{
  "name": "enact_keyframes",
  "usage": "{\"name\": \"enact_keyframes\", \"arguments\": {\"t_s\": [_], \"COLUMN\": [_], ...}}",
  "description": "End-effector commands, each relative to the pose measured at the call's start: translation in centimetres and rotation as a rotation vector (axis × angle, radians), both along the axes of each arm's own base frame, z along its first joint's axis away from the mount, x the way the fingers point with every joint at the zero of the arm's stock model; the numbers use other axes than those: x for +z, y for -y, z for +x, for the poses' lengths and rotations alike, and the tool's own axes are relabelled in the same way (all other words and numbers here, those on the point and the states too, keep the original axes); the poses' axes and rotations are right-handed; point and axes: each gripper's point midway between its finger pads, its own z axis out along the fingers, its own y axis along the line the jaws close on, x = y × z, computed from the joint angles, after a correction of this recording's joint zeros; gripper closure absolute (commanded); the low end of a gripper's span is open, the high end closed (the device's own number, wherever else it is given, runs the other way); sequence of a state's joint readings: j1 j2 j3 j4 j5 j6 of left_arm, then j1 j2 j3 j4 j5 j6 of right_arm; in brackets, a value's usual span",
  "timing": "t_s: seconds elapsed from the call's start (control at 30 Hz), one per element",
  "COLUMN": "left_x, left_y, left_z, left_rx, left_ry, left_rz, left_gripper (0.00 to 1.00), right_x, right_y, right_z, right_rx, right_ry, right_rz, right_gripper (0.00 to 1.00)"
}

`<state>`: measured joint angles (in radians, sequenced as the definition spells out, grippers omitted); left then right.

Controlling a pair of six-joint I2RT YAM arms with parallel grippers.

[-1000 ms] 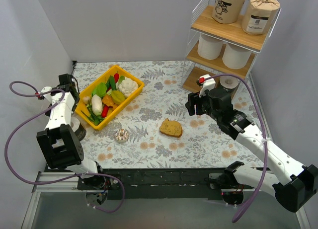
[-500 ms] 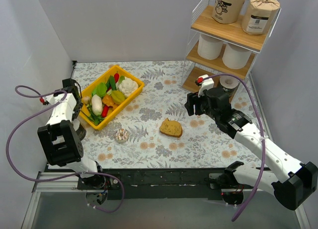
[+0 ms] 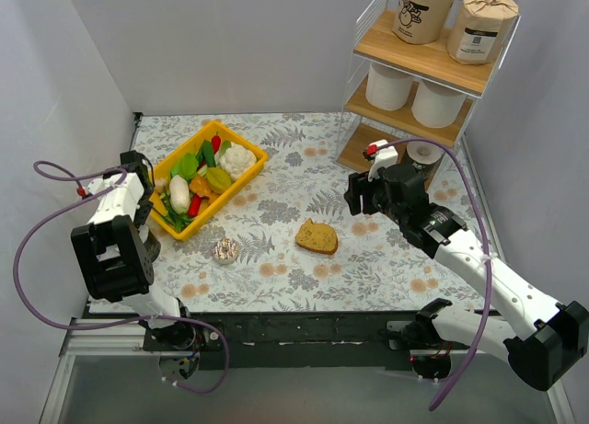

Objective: Place and organize the paper towels onto the shelf

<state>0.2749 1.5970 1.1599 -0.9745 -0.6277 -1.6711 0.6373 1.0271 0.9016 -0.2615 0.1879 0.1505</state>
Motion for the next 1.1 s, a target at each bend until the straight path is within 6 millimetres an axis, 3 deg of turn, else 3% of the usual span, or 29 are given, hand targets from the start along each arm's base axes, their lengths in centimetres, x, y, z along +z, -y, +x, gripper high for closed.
{"name": "enact_keyframes", "arguments": {"t_s": [0.0, 0.2, 0.6, 0.7, 0.77, 0.83, 1.07], "left_x": [2.5, 4.4, 6.3, 5.7, 4.8, 3.7, 1.2], "left_y": [-1.1, -1.5, -2.0, -1.6, -1.2, -0.9, -0.2], "left_z": [-1.2, -1.9, -2.3, -2.3, -2.2, -2.1, -2.5], "left_rx": [0.074, 0.11, 0.111, 0.106, 0.093, 0.083, 0.09], "left_ry": [0.033, 0.072, 0.101, 0.103, 0.09, 0.079, 0.037], "left_rz": [0.095, 0.136, 0.18, 0.161, 0.13, 0.105, 0.058], "left_gripper": [0.45, 0.56, 0.65, 0.55, 0.4, 0.33, 0.32], "right_x": [1.6, 1.8, 2.2, 2.4, 2.4, 2.5, 3.3], "right_y": [-0.1, 0.1, 0.6, 0.6, 0.7, 0.7, 1.2], "right_z": [0.3, 0.0, -0.5, -0.6, -0.6, -0.8, -0.8], "right_rx": [-0.007, -0.01, -0.015, -0.017, -0.017, -0.014, -0.031], "right_ry": [0.047, 0.051, 0.061, 0.064, 0.066, 0.065, 0.087], "right_rz": [0.03, 0.033, 0.046, 0.051, 0.051, 0.051, 0.051], "right_gripper": [0.3, 0.3, 0.3, 0.3, 0.3, 0.3, 0.3]}}
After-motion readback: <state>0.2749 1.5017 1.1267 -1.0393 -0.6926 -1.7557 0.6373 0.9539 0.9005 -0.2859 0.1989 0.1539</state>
